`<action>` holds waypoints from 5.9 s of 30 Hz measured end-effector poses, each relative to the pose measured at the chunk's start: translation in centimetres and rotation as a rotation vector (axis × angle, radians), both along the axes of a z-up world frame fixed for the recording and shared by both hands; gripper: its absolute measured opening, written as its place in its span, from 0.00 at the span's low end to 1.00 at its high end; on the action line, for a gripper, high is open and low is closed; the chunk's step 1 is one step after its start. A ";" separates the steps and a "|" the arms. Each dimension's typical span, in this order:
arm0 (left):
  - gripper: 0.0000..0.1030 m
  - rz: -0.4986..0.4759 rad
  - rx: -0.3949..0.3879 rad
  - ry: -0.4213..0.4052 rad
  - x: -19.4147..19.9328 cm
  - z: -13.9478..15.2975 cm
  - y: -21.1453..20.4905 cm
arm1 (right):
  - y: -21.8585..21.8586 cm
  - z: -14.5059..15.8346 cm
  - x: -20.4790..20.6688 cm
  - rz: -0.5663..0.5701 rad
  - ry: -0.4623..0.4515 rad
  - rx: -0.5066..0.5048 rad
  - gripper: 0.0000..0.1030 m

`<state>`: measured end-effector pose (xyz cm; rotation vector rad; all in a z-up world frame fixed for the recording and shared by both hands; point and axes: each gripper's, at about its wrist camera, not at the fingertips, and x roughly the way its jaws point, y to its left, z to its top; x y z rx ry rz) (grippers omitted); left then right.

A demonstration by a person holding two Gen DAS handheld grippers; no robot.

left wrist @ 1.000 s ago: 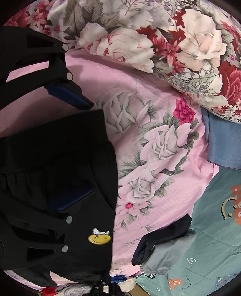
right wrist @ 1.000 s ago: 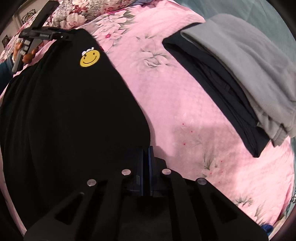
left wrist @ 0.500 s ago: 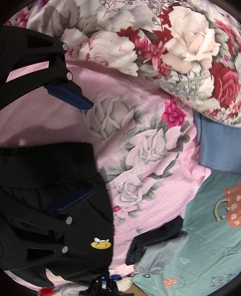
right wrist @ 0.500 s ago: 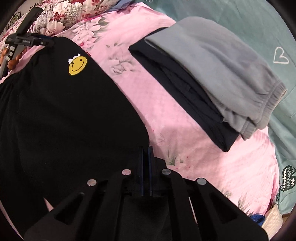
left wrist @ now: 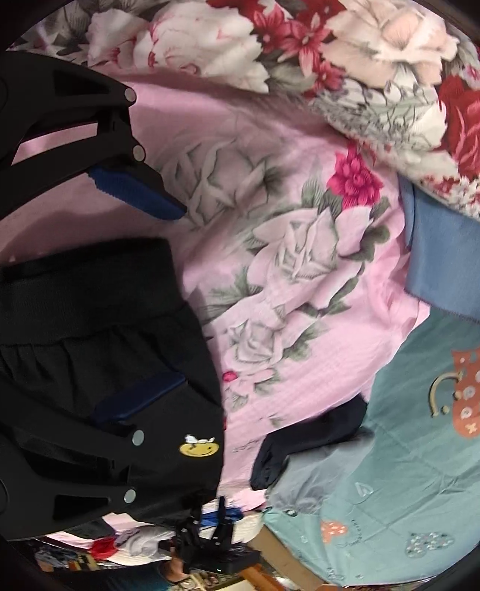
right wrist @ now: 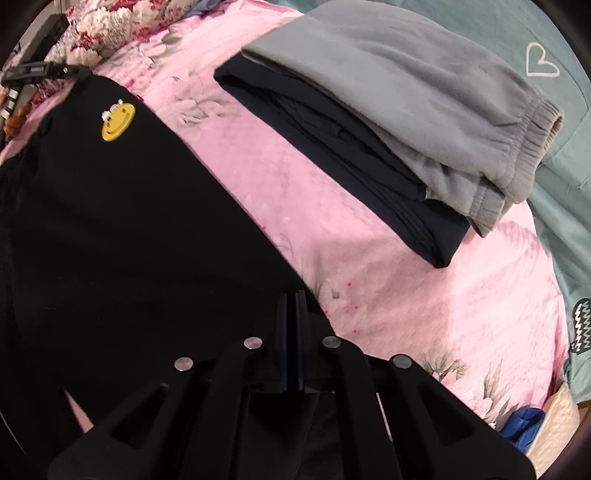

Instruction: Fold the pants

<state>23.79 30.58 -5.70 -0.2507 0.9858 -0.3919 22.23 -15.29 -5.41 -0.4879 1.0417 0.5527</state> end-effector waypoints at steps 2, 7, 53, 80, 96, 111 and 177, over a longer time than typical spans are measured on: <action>0.77 -0.050 -0.005 0.008 -0.2 -0.1 -0.7 | -0.1 1.1 -0.2 0.013 -0.014 0.055 0.51; 0.36 -0.103 0.043 -0.023 -1.0 0.5 -1.7 | -0.3 2.4 0.0 0.033 0.001 0.161 0.51; 0.37 0.007 0.146 -0.148 -28.9 3.2 5.4 | 7.6 0.5 -34.2 0.211 -0.145 0.173 0.03; 0.69 -0.049 0.147 -0.231 -29.3 6.4 -3.9 | -12.3 5.5 -22.6 -0.592 -0.027 0.311 0.76; 0.72 -0.301 0.259 -0.075 -27.1 -1.5 -14.9 | -14.6 -2.1 -7.4 -0.998 0.045 0.088 0.66; 0.72 -0.282 0.157 0.042 -26.8 -0.8 -11.5 | -23.4 7.1 -24.4 -0.977 -0.222 0.688 0.11; 0.80 0.044 0.152 0.057 -24.4 -0.5 -5.4 | 12.3 -2.5 -11.3 0.166 0.224 0.464 0.12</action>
